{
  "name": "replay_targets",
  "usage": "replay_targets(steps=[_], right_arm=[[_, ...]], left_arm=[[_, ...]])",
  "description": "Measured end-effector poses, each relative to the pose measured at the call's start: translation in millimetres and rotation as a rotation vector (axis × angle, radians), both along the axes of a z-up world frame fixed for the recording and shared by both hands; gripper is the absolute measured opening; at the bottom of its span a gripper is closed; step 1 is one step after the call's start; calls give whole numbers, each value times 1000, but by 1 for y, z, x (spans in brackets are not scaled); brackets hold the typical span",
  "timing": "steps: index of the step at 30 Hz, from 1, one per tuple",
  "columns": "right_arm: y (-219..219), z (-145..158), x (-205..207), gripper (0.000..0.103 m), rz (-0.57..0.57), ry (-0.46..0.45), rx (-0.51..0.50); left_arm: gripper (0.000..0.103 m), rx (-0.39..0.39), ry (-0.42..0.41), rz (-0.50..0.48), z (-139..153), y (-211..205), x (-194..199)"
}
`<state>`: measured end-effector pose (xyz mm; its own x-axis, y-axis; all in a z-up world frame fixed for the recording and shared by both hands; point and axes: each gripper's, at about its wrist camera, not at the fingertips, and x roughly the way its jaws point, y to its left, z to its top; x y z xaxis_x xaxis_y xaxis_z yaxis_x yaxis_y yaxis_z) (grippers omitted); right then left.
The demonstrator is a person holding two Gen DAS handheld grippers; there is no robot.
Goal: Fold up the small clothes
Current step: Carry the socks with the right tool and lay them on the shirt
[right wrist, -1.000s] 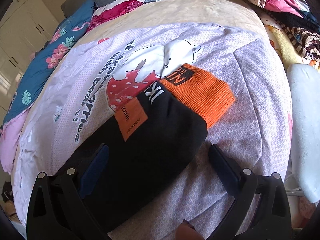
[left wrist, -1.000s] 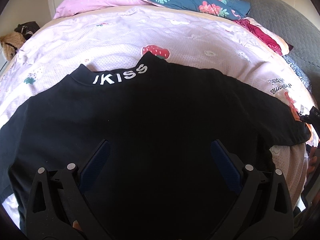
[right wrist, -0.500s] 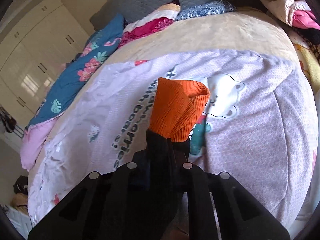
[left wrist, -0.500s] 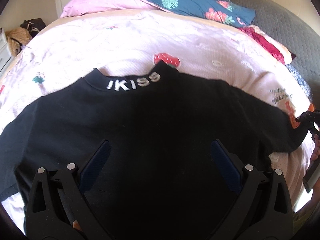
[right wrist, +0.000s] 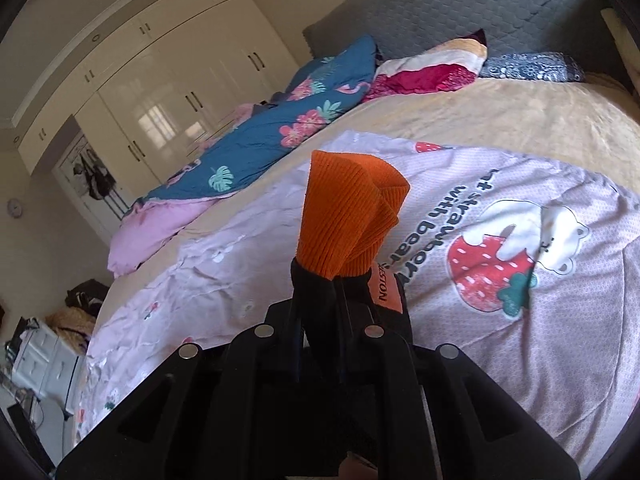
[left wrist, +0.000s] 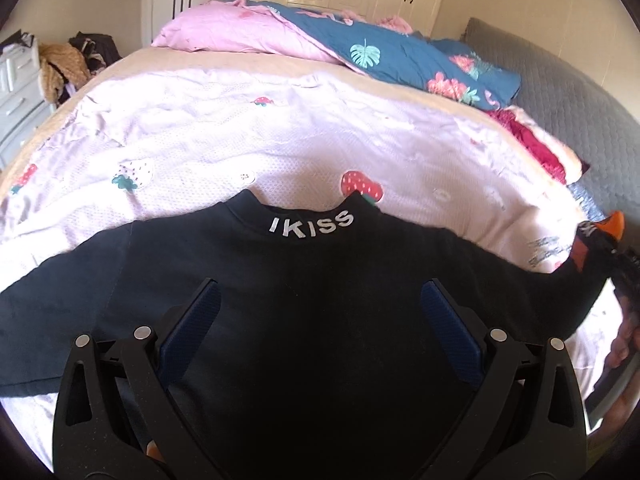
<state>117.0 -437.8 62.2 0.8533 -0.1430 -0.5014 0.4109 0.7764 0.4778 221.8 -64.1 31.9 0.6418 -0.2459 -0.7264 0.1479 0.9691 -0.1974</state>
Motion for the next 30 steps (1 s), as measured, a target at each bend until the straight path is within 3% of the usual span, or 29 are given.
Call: replay_targets(steps=[2,5,10,17,20,30], right_arm=[[13,5,4,11,42,-8,-19],[32,12,8,11,97,-20,-50],[65,20,12,11,190,-46,-95],[111,23,17,11,311,-68,-161],[131,23,19,12,362,-74,-188],[216,8,32,12,547,-52,-312]], left_arm=[[94,-43,14,-21,2,6,0],[94,-187,31,-33,3,23,0],[94,-133,-13,26,12,36,-4],[94,-93,0,90,8,55,-5],[94,-119,11,98,5,64,-7],[94,-307,71,95,-10,92,-8]])
